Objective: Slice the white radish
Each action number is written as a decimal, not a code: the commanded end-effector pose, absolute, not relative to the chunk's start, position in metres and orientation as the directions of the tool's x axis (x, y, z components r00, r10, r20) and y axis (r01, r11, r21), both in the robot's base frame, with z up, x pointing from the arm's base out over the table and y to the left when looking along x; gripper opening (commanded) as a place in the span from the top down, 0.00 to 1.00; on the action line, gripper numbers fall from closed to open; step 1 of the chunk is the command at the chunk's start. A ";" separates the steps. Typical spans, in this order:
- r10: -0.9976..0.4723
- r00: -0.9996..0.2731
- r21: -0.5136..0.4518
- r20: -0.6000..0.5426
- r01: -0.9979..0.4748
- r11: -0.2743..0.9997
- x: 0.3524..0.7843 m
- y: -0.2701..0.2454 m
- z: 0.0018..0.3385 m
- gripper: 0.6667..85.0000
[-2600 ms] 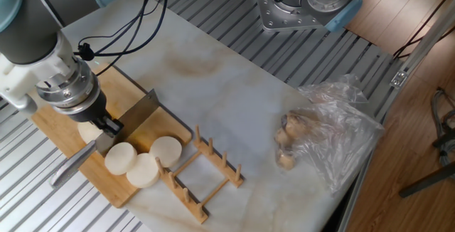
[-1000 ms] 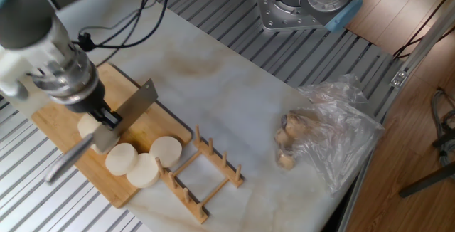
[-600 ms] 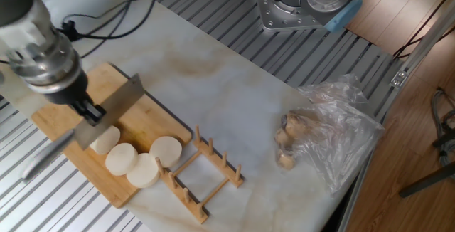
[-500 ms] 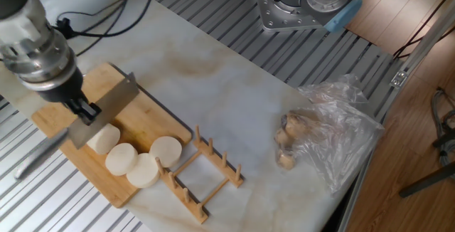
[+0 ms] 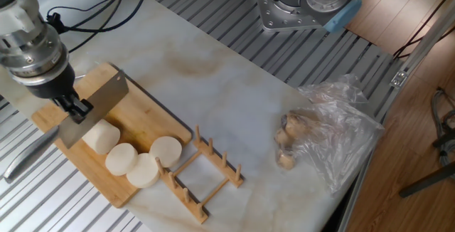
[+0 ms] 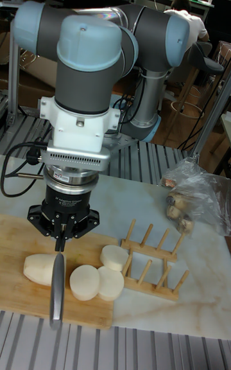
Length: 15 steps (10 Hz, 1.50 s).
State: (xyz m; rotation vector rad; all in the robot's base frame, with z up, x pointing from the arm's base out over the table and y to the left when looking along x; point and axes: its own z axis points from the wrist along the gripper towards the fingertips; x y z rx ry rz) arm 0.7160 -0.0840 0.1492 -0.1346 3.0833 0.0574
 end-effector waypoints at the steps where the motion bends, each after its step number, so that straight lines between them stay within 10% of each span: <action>1: -0.102 -0.992 0.058 -0.073 -0.107 0.993 0.715 -0.089 0.143 0.99; 15: -0.081 -0.994 0.108 -0.076 -0.088 0.990 0.715 -0.079 0.127 0.99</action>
